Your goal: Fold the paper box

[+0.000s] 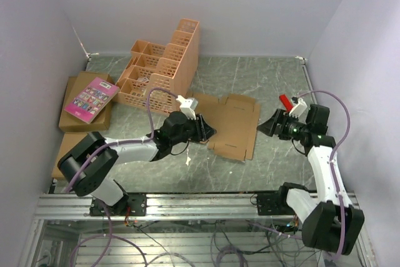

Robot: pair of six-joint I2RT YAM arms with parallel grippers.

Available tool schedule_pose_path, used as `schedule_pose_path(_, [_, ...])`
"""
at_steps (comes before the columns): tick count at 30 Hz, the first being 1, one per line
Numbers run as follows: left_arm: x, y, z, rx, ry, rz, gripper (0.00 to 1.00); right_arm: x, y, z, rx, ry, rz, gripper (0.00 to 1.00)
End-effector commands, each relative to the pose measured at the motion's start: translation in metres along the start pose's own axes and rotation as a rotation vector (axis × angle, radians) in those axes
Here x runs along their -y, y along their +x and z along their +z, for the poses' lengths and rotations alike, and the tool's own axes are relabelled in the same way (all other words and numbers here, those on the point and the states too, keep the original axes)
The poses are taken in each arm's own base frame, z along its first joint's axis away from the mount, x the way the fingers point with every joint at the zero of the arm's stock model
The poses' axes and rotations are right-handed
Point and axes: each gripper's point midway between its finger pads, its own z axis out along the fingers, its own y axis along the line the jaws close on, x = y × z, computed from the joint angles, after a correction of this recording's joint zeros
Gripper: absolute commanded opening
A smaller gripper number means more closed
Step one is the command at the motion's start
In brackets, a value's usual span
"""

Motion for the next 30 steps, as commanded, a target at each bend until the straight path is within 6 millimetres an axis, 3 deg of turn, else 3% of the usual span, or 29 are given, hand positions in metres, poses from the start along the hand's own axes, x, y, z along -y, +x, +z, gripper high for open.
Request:
schedule_pose_path(1, [0.011,-0.007,0.006,0.012,0.059,0.053,0.44,0.036,-0.019,0.010,0.017,0.109,0.058,0.76])
schedule_pose_path(6, [-0.012,-0.018,-0.020,0.056,-0.069,0.117,0.48,0.040,-0.026,0.033,-0.075,-0.036,0.101,0.73])
schedule_pose_path(8, [-0.020,-0.027,-0.033,0.084,-0.104,0.130,0.54,0.051,-0.021,0.044,-0.110,-0.044,0.140,0.68])
schedule_pose_path(12, [-0.033,-0.019,-0.046,0.071,-0.113,0.111,0.59,0.072,-0.003,0.066,-0.175,-0.065,0.215,0.56])
schedule_pose_path(17, [-0.036,0.000,-0.048,0.032,-0.074,0.074,0.52,0.090,0.015,0.087,-0.263,-0.085,0.274,0.50])
schedule_pose_path(24, [-0.033,0.007,-0.069,0.083,-0.032,0.008,0.51,0.090,0.034,0.106,-0.321,-0.119,0.301,0.46])
schedule_pose_path(30, [-0.030,-0.002,-0.094,0.129,-0.053,0.001,0.52,0.101,0.044,0.118,-0.355,-0.104,0.375,0.33])
